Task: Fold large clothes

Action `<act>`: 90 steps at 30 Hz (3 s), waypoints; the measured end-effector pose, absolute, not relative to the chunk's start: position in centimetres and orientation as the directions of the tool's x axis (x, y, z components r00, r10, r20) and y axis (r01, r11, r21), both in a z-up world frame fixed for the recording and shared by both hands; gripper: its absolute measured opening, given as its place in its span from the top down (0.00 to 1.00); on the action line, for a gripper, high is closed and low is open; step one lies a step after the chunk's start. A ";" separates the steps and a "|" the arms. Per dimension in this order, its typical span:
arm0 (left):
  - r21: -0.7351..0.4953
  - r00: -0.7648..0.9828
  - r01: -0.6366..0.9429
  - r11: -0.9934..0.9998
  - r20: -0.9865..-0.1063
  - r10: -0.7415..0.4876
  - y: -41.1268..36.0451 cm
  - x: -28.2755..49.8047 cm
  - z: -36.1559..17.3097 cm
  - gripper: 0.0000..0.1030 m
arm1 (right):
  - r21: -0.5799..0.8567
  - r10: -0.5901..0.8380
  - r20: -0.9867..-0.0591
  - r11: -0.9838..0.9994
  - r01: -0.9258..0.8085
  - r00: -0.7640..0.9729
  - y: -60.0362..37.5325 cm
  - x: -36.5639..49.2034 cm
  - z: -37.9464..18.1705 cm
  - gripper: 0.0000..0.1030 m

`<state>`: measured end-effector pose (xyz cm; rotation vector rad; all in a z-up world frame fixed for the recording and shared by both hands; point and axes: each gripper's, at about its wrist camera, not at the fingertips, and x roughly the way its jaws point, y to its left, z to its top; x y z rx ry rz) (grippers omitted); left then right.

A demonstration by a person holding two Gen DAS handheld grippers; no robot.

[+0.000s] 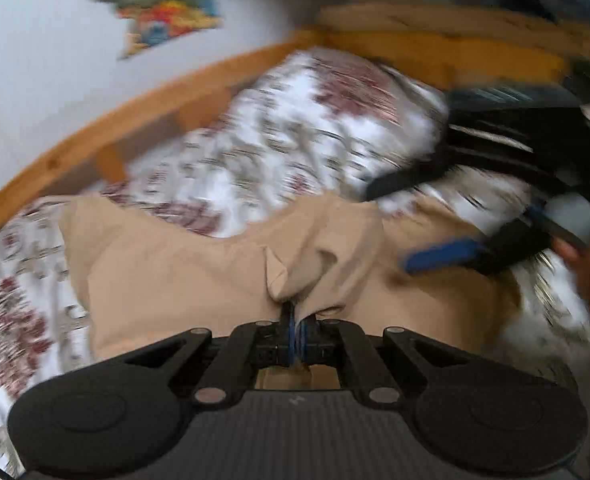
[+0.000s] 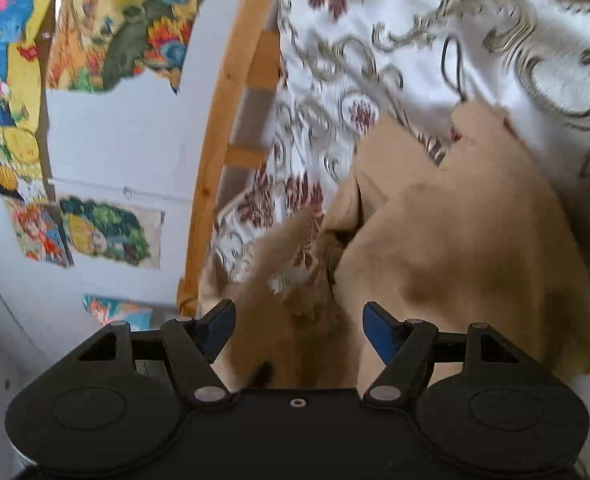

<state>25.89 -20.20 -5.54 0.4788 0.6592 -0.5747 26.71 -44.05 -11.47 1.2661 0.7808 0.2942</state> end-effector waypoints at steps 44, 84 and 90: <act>0.275 0.634 0.721 0.636 -0.630 -0.447 -14.6 20.8 -2.5 0.13 | 0.262 0.006 -0.707 0.931 0.254 0.707 -43.2 26.8 -9.9 0.98; -0.257 0.461 0.500 0.827 -0.730 -0.505 -10.6 30.8 -9.6 0.14 | 0.101 0.034 -0.820 0.991 0.086 0.572 -35.6 24.7 -8.6 0.86; -0.329 0.429 0.450 0.830 -0.736 -0.524 -9.9 31.4 -10.4 0.13 | 0.170 0.034 -0.630 0.981 0.094 0.776 -36.3 24.6 -5.6 0.77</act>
